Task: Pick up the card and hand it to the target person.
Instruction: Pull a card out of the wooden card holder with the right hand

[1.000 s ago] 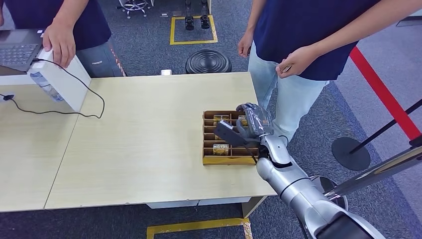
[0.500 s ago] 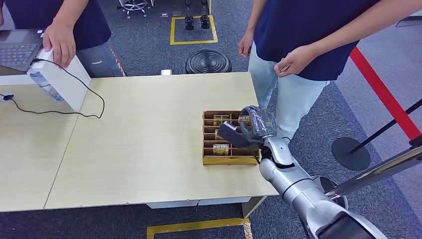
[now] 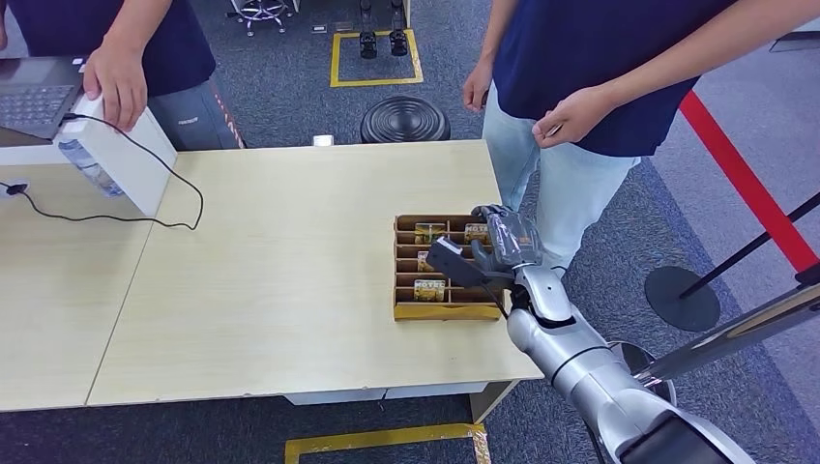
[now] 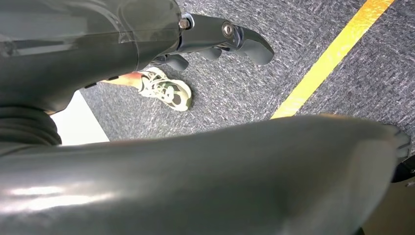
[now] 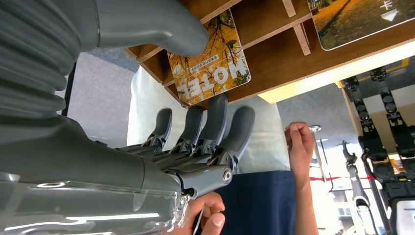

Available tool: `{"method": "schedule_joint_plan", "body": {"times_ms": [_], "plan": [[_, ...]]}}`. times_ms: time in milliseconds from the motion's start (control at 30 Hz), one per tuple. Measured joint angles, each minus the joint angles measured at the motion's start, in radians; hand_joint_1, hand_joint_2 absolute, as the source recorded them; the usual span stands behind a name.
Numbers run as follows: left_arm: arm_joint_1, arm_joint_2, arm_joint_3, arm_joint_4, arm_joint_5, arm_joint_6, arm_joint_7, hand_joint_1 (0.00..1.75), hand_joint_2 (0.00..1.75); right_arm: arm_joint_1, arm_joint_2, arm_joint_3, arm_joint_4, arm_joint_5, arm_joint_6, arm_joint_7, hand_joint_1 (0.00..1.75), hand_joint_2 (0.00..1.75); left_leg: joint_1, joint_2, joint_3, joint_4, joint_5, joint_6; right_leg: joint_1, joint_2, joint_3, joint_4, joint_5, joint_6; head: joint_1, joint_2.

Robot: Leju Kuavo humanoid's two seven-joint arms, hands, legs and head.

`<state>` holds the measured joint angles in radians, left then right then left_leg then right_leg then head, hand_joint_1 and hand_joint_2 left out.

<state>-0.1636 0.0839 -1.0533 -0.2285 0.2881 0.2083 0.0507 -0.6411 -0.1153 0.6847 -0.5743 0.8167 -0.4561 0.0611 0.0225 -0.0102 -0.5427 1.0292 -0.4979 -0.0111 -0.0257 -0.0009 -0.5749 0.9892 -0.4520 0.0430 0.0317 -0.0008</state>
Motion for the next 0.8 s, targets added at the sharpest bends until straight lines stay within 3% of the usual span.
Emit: {"method": "schedule_joint_plan", "body": {"times_ms": [167, 400, 800], "plan": [[0.0, 0.0, 0.0, 0.0, -0.003, 0.0, 0.0, 0.0, 0.0, 0.0, -0.002, 0.0, 0.001, 0.01, -0.001, 0.005, 0.79, 1.75, 0.0, 0.0, 0.0, 0.0, 0.0, 0.0, 0.0, 0.0, 0.0, 0.0, 0.0, 0.0, 0.0, 0.0], [0.0, 0.0, 0.0, 0.0, -0.012, 0.0, 0.001, 0.0, 0.0, 0.0, -0.003, 0.0, 0.002, 0.018, -0.002, 0.008, 0.99, 1.75, 0.0, 0.0, 0.0, 0.0, 0.0, 0.0, 0.0, 0.0, 0.0, 0.0, 0.0, 0.0, 0.0, 0.0], [0.0, 0.0, 0.0, 0.0, -0.013, 0.0, 0.002, 0.0, 0.0, 0.0, -0.005, 0.001, 0.005, 0.029, -0.002, 0.008, 1.07, 1.75, 0.0, 0.0, 0.0, 0.0, 0.0, 0.0, 0.0, 0.0, 0.0, 0.0, 0.0, 0.0, 0.0, 0.0]]}}
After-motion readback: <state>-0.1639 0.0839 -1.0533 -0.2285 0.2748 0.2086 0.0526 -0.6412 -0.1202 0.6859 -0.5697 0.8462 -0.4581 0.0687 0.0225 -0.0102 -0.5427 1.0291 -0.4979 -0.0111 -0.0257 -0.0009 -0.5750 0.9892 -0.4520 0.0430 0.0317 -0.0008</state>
